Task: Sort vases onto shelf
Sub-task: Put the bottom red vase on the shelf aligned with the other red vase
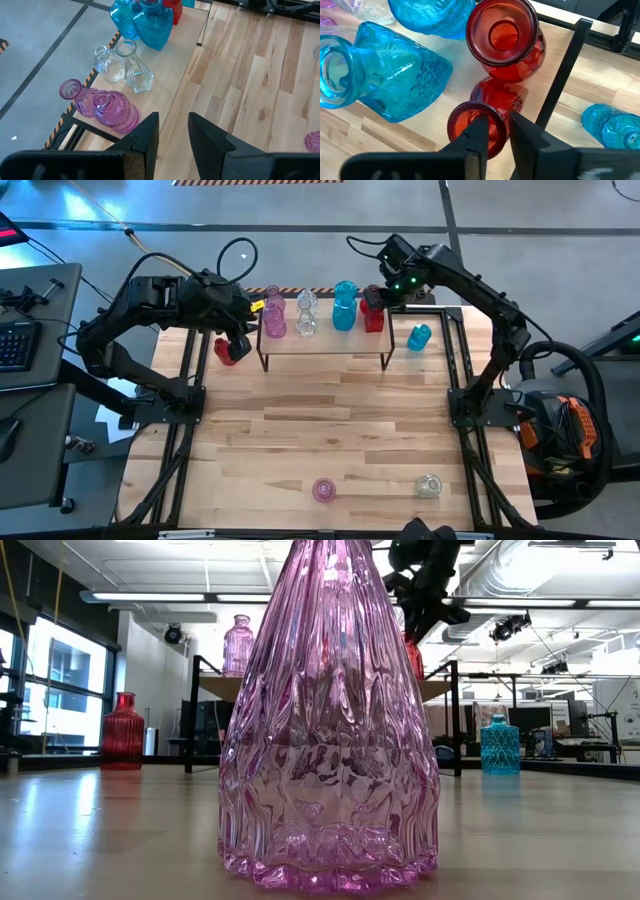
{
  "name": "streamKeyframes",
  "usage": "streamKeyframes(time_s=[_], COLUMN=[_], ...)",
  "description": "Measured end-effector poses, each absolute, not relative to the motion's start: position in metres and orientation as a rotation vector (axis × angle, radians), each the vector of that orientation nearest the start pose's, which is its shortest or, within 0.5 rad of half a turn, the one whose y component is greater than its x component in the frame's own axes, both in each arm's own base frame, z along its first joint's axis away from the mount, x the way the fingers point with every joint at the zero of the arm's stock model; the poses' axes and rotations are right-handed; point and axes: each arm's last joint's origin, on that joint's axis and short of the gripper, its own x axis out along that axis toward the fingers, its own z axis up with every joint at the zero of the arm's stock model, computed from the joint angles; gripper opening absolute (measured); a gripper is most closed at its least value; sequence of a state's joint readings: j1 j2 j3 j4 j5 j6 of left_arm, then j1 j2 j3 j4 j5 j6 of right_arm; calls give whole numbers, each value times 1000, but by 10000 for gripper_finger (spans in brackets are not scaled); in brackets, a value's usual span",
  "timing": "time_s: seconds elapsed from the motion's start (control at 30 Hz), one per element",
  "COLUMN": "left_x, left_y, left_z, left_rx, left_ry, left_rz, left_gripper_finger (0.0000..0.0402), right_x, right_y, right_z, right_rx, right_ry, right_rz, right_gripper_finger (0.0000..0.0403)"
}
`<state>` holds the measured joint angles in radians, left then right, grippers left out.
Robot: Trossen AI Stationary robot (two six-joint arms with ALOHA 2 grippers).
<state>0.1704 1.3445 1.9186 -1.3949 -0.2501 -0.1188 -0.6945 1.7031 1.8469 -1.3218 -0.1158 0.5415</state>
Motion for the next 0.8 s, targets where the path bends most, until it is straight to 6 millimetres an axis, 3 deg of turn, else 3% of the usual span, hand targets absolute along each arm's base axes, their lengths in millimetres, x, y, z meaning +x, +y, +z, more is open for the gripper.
streamKeyframes(time_s=[0.17,0.8], left_x=[195,195], left_y=[41,41], left_z=[474,474], left_rx=[-77,-79], left_ry=[801,800], left_rz=[445,446], left_gripper_finger=[97,97], right_x=[252,253], right_y=[-206,-205], right_z=[371,380], right_rx=[942,936], right_ry=[951,906], right_rz=[-810,-783], right_gripper_finger=[72,74])
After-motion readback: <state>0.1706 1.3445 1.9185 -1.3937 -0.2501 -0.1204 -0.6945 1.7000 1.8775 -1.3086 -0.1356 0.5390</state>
